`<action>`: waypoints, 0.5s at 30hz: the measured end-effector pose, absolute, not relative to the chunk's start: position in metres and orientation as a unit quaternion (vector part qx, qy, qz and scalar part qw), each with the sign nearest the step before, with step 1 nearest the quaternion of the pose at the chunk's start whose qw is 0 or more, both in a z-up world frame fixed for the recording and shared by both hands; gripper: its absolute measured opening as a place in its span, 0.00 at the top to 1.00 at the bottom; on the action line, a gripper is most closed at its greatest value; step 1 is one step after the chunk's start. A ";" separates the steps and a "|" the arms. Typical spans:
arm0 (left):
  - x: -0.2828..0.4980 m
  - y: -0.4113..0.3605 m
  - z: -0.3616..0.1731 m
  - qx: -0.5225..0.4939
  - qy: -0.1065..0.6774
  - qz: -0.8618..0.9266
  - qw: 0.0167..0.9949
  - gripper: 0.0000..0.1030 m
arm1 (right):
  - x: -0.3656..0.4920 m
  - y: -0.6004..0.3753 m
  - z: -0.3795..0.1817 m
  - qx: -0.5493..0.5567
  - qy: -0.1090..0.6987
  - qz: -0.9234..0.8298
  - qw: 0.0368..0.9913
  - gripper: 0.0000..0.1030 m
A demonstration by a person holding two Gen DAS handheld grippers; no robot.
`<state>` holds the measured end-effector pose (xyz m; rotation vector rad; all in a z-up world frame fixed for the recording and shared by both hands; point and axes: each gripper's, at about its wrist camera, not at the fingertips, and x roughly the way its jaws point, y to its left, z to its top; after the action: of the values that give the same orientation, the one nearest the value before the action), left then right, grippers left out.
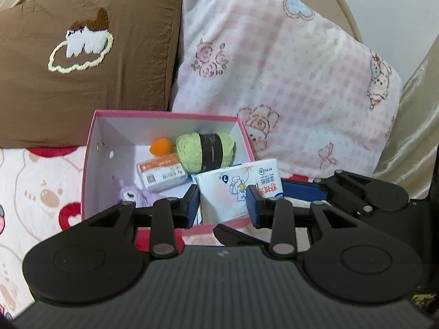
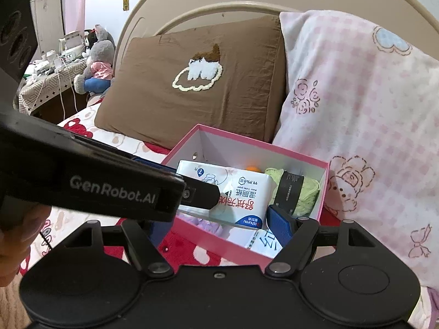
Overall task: Organize objects
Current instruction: 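Lift the tissue pack with the left gripper and carry it over the box, then lower the tissue pack into the pink box beside the yarn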
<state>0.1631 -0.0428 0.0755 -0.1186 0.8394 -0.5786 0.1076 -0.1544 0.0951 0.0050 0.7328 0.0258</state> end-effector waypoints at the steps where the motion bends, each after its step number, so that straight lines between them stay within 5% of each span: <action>1: 0.167 -0.042 0.076 -0.059 0.398 -0.275 0.873 0.67 | 0.112 -0.157 0.095 0.005 0.360 0.014 0.933 0.25; 15: 0.234 -0.014 0.035 -0.115 0.408 -0.252 0.870 0.68 | 0.183 -0.177 0.070 0.020 0.386 0.055 0.921 0.43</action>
<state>0.2345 -0.0135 0.0349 -0.2399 0.8534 -0.5267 0.1834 -0.1768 0.0704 0.0409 0.7937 0.1138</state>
